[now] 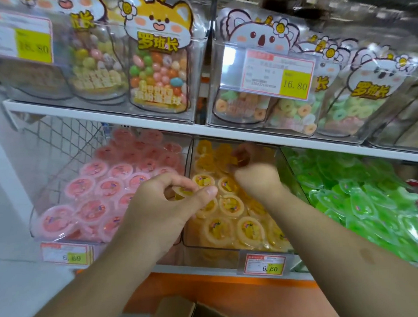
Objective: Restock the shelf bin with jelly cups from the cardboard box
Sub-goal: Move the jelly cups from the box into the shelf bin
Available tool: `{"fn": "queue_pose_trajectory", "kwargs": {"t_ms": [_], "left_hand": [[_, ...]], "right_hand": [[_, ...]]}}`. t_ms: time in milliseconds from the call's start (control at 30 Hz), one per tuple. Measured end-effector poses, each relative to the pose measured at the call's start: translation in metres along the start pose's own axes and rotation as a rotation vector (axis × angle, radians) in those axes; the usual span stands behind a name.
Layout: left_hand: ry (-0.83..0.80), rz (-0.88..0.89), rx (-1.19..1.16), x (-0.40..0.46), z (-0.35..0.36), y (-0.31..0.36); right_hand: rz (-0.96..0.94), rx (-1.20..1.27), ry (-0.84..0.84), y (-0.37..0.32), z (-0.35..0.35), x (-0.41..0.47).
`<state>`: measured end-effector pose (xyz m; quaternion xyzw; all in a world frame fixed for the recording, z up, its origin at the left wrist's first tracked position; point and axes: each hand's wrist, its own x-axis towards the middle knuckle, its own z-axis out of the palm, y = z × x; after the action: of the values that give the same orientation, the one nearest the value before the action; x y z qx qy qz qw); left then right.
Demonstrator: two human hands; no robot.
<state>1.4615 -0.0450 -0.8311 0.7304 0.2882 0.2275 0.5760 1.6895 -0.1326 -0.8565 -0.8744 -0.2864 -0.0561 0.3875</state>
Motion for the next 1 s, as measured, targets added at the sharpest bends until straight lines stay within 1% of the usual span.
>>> {"fn": "queue_pose_trajectory", "kwargs": {"t_ms": [200, 367, 400, 467, 533, 600, 667, 800, 900, 1000], "left_hand": [[-0.071, -0.022, 0.037, 0.002, -0.002, -0.002], [-0.122, 0.008, 0.009, -0.001, -0.001, 0.003], [-0.117, 0.023, 0.018, -0.002, 0.0, 0.004], [-0.091, 0.054, 0.043, -0.005, 0.002, 0.006], [-0.066, 0.082, 0.041, -0.006, 0.006, 0.008], [-0.053, 0.099, 0.027, -0.01, 0.01, 0.01], [-0.036, 0.108, -0.016, -0.016, 0.014, 0.013], [0.008, 0.056, -0.042, -0.025, 0.025, 0.021], [-0.036, 0.002, -0.022, -0.025, 0.029, 0.024], [-0.094, 0.068, 0.091, -0.021, 0.028, 0.02]], "right_hand": [[-0.096, -0.038, -0.025, 0.007, 0.001, -0.004], [-0.079, -0.036, 0.0, -0.008, -0.027, -0.029], [-0.076, -0.005, -0.002, -0.012, -0.034, -0.039], [-0.101, 0.153, -0.031, -0.02, -0.045, -0.067], [-0.179, 0.315, -0.082, -0.028, -0.055, -0.096], [-0.264, 0.371, -0.151, -0.032, -0.063, -0.115], [-0.291, 0.396, -0.177, -0.034, -0.066, -0.124], [-0.28, 0.386, -0.141, -0.037, -0.061, -0.133], [-0.326, 0.352, -0.044, -0.034, -0.06, -0.133], [-0.324, 0.345, -0.008, -0.03, -0.065, -0.127]]}}
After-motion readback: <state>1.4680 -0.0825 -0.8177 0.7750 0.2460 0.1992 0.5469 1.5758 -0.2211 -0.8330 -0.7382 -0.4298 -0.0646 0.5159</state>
